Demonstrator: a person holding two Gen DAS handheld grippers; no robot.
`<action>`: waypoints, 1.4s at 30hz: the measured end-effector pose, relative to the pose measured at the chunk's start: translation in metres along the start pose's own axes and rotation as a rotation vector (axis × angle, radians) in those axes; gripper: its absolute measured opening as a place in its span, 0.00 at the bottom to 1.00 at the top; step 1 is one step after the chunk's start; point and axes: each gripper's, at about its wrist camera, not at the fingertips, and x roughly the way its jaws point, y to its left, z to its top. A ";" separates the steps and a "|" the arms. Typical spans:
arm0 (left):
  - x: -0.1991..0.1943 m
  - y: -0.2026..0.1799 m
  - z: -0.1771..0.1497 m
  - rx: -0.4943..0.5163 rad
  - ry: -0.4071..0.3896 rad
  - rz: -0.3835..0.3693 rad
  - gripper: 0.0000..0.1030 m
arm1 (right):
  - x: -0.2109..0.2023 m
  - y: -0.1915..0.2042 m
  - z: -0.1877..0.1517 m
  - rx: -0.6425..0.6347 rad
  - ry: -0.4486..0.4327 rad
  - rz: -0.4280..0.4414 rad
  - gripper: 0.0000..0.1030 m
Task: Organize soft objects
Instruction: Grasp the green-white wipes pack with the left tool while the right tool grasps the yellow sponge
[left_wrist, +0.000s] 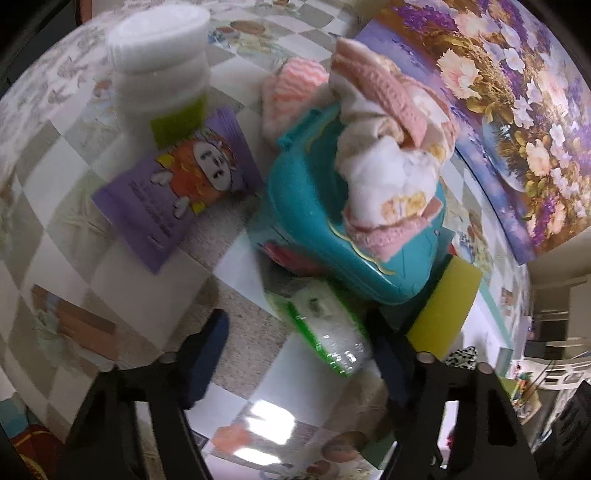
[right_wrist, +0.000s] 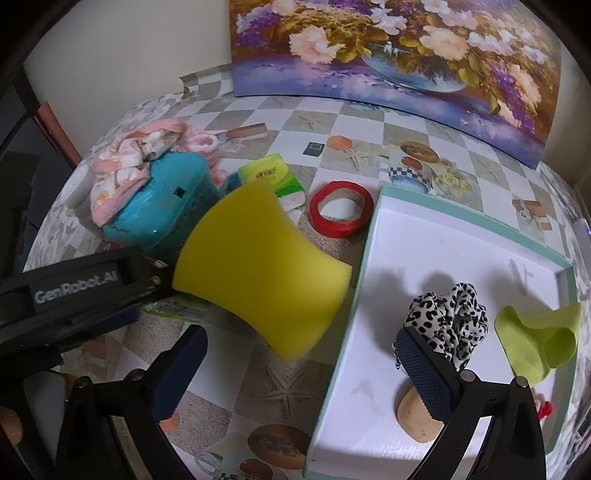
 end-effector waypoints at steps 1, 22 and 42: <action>0.001 0.000 0.000 0.000 0.001 -0.001 0.66 | 0.000 0.000 0.000 0.000 0.000 0.004 1.00; -0.019 0.036 -0.012 -0.047 -0.041 0.036 0.30 | 0.007 0.022 0.002 -0.078 -0.055 0.006 0.95; -0.026 0.041 -0.003 -0.077 -0.040 0.029 0.30 | 0.002 0.026 0.014 -0.075 -0.118 0.025 0.56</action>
